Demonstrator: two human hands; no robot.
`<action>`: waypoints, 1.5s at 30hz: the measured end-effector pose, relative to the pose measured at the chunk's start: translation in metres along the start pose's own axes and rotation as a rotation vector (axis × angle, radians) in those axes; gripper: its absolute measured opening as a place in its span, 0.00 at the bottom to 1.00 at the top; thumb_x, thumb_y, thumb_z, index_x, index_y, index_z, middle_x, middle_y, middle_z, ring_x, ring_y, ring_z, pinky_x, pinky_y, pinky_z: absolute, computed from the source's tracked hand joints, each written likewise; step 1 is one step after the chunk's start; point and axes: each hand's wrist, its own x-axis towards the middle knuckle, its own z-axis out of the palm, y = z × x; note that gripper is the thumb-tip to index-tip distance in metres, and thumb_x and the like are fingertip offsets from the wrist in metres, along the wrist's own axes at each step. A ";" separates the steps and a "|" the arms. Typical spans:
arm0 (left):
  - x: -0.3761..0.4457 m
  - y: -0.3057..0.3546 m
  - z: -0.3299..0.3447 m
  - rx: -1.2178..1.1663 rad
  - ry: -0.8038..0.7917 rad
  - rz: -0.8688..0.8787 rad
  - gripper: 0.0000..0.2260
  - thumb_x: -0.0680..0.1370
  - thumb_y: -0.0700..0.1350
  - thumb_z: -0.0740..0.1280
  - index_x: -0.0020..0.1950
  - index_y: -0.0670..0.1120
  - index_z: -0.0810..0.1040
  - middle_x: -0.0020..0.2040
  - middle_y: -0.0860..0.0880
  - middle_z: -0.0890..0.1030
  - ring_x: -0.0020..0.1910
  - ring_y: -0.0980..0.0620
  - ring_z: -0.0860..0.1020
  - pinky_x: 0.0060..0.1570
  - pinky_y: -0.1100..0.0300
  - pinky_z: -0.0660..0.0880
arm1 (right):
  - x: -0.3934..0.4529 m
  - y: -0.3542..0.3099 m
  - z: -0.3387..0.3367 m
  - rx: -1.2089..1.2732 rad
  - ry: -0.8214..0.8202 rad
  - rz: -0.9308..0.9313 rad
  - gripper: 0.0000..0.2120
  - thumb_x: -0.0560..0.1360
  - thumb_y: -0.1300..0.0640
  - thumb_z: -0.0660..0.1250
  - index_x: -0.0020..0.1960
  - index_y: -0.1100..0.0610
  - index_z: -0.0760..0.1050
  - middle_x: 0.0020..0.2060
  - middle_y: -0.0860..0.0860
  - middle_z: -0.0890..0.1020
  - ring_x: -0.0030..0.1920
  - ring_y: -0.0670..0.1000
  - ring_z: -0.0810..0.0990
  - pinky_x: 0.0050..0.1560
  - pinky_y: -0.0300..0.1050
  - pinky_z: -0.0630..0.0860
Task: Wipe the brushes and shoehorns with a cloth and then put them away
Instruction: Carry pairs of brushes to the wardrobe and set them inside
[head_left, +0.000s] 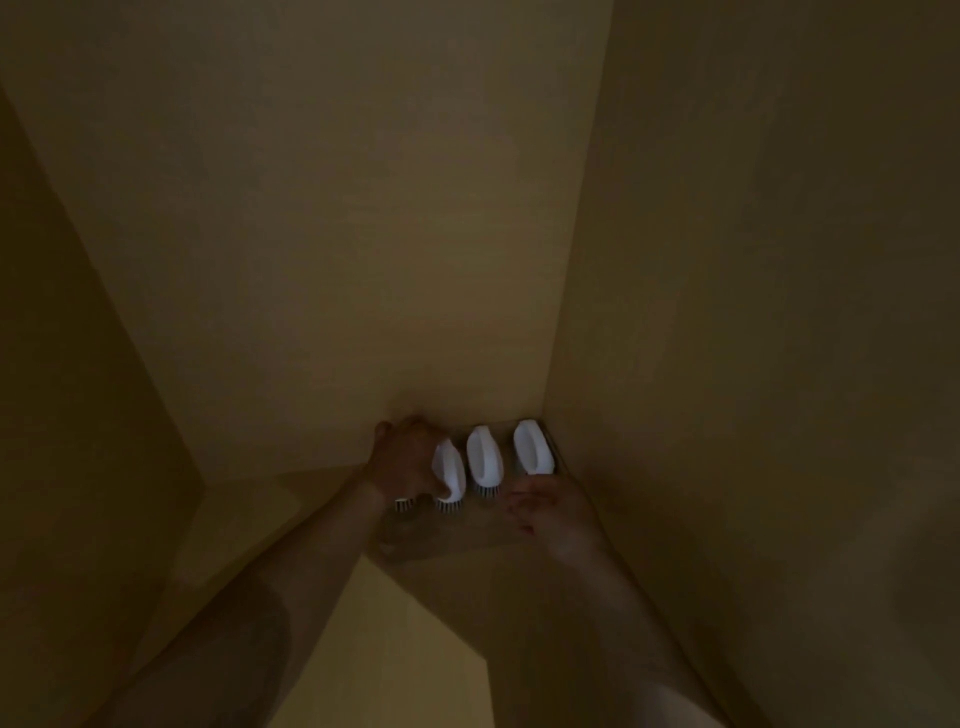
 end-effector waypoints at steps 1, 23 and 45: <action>0.002 -0.001 -0.001 0.006 -0.005 -0.003 0.36 0.68 0.61 0.75 0.72 0.51 0.68 0.68 0.48 0.70 0.69 0.46 0.66 0.65 0.48 0.62 | 0.000 -0.001 0.000 0.001 -0.004 -0.004 0.07 0.77 0.71 0.67 0.53 0.71 0.80 0.51 0.66 0.82 0.47 0.54 0.79 0.49 0.41 0.75; 0.006 0.004 -0.002 0.012 -0.017 -0.041 0.32 0.71 0.58 0.73 0.71 0.49 0.67 0.68 0.47 0.70 0.70 0.44 0.65 0.64 0.44 0.64 | 0.007 -0.012 -0.003 -0.019 0.028 -0.037 0.10 0.77 0.68 0.67 0.58 0.64 0.80 0.58 0.60 0.82 0.60 0.59 0.80 0.66 0.55 0.75; -0.067 0.036 -0.087 -0.174 0.483 -0.115 0.27 0.81 0.59 0.59 0.77 0.51 0.63 0.77 0.47 0.63 0.76 0.46 0.59 0.73 0.45 0.55 | -0.044 -0.086 0.005 -0.301 0.224 -0.383 0.20 0.79 0.56 0.68 0.70 0.52 0.74 0.66 0.51 0.78 0.65 0.50 0.77 0.61 0.41 0.73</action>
